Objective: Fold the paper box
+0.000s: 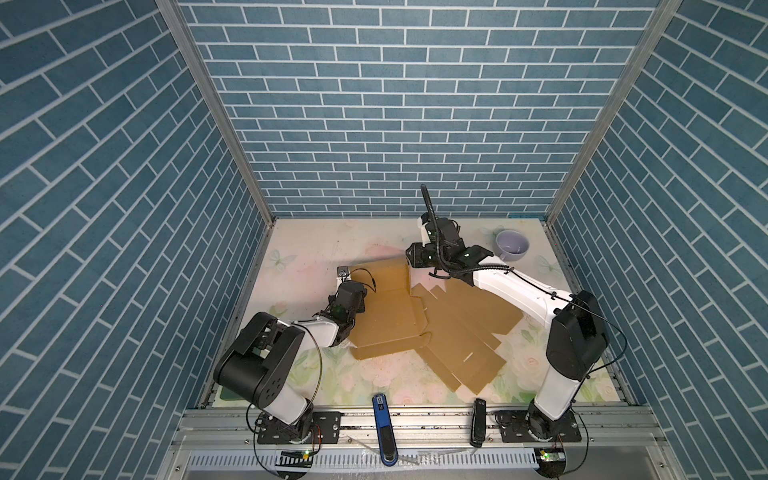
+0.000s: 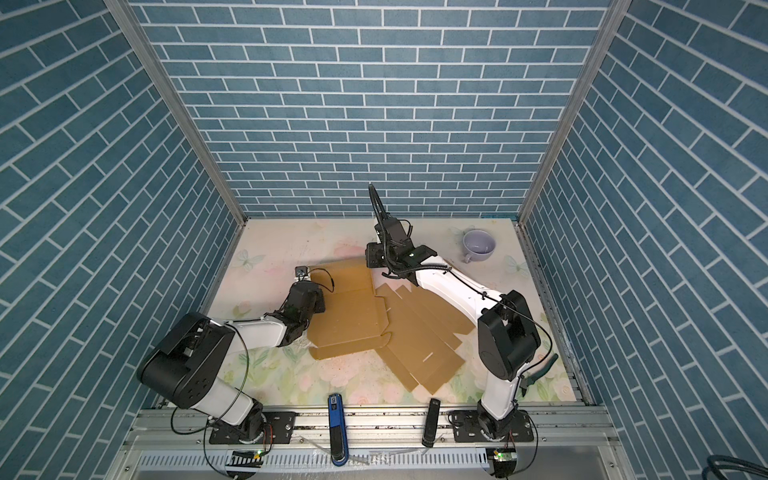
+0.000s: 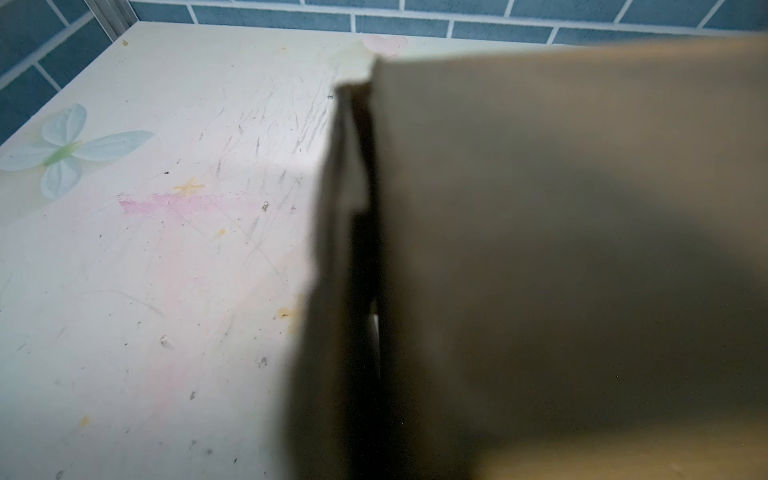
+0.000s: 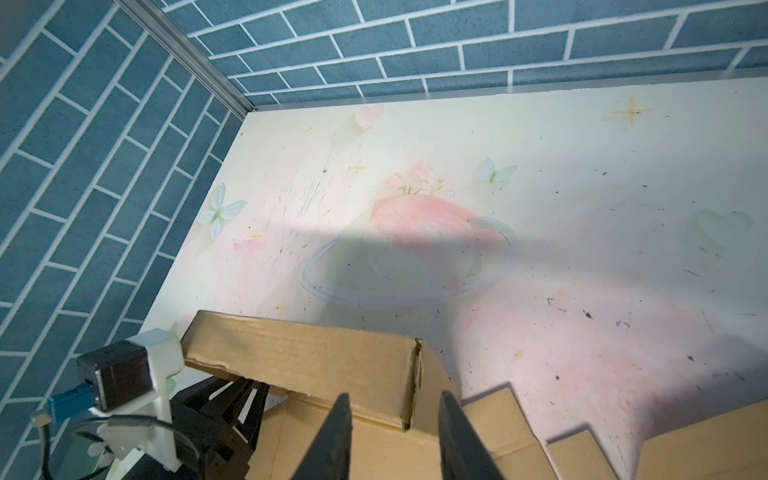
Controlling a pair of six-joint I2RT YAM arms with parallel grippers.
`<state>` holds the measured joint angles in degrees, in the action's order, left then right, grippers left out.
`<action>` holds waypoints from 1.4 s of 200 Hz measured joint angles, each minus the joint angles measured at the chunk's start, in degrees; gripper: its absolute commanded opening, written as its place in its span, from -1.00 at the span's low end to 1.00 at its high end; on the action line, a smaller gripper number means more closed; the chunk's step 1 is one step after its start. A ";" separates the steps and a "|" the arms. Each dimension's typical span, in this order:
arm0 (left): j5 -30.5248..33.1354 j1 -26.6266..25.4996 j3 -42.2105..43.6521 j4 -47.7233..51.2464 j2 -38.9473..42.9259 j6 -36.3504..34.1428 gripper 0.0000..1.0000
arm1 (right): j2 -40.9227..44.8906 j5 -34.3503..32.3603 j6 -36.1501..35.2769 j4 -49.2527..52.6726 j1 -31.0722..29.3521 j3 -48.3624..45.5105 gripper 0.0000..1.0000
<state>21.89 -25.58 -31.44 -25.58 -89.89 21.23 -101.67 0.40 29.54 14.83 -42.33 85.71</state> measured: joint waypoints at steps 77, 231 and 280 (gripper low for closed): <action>-3.63 1.86 -3.43 2.51 -0.87 0.24 -0.80 | 1.66 0.28 -0.02 0.63 0.85 -0.44 -0.32; -19.34 8.50 -18.97 22.25 -5.57 2.36 -0.92 | 5.31 3.72 0.00 4.31 3.76 -3.15 -0.33; -26.16 11.32 -28.98 36.87 -7.63 1.99 -0.88 | 6.60 5.70 0.07 7.28 4.48 -3.15 -0.33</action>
<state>-4.27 -14.26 -60.42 11.29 -97.51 23.22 -95.07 6.11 29.61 22.11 -37.85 82.56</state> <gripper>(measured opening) 0.073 0.337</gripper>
